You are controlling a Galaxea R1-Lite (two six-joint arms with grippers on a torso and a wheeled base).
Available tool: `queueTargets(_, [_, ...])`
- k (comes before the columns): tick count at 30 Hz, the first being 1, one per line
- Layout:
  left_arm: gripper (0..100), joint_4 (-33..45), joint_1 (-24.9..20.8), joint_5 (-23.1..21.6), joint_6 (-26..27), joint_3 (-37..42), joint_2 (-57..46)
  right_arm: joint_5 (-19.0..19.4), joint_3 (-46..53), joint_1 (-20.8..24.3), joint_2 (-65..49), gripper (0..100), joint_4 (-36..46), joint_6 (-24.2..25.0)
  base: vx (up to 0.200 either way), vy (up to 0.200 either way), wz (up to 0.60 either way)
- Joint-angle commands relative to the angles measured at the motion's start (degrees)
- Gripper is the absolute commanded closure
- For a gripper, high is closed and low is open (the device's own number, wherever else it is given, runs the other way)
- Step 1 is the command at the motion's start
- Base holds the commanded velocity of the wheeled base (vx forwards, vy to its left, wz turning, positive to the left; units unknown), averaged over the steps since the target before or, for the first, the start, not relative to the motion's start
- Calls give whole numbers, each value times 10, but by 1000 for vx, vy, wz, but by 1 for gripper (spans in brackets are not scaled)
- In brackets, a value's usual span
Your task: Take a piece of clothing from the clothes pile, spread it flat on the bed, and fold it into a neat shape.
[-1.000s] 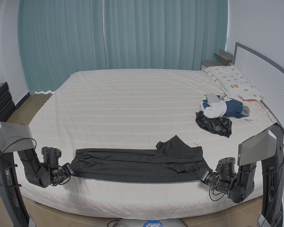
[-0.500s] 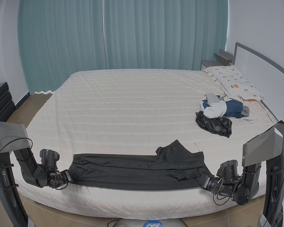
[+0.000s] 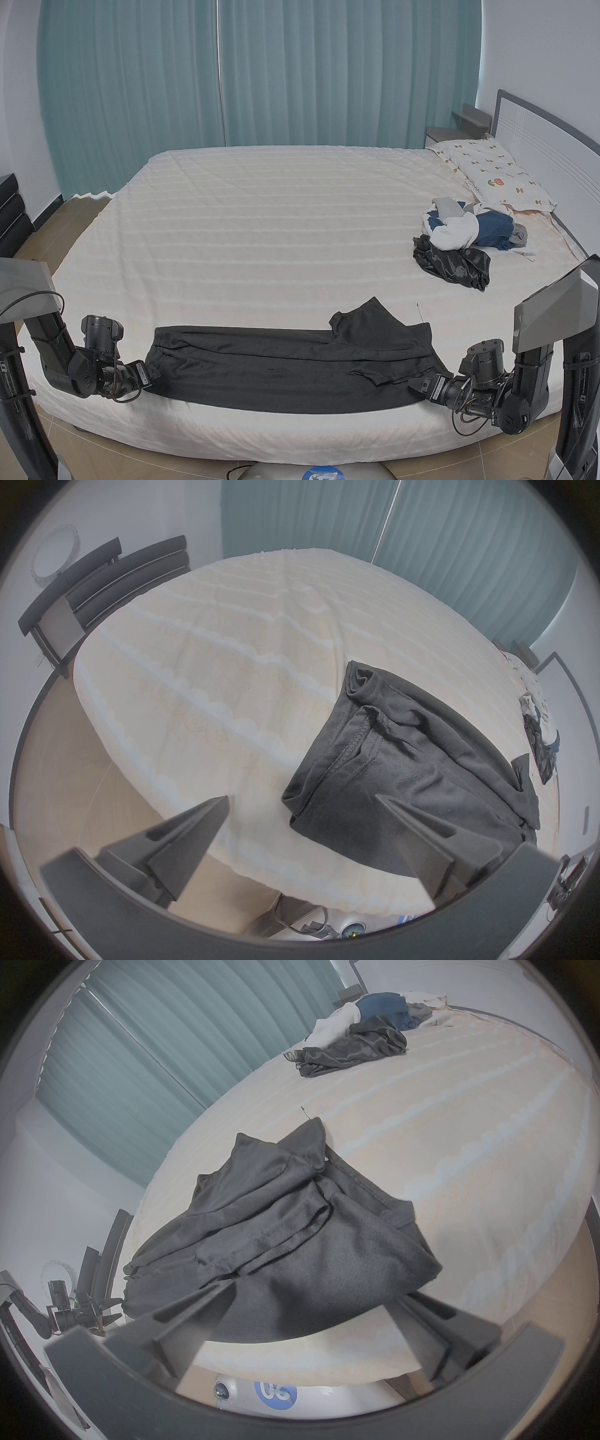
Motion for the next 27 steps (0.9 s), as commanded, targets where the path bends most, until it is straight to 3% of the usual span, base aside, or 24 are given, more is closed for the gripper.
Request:
queueTargets(1, [0,12,13,-1,12,4,-40,-1,0,-12,-32,0,1,-5,0,0,0])
queueTargets(9, [0,34,47,-12,-1,-40,-63,0,-8,-71,-64,0,0,-39,0,0,0])
queueTargets(17, [0,33,29,-97,-84,-87,-31,6,-25,-86,-46,0,-3,-32,0,0,0])
queueTargets(18, [0,32,19,-109,-86,-95,-13,24,-29,-92,-45,0,-4,-30,0,0,0])
queueTargets(21, [0,15,6,-112,-88,-109,9,54,-30,-100,-38,0,-5,-25,0,0,0])
queueTargets(27, [0,-40,-12,-105,-82,-112,44,59,-31,-97,-24,0,-25,-5,0,0,0])
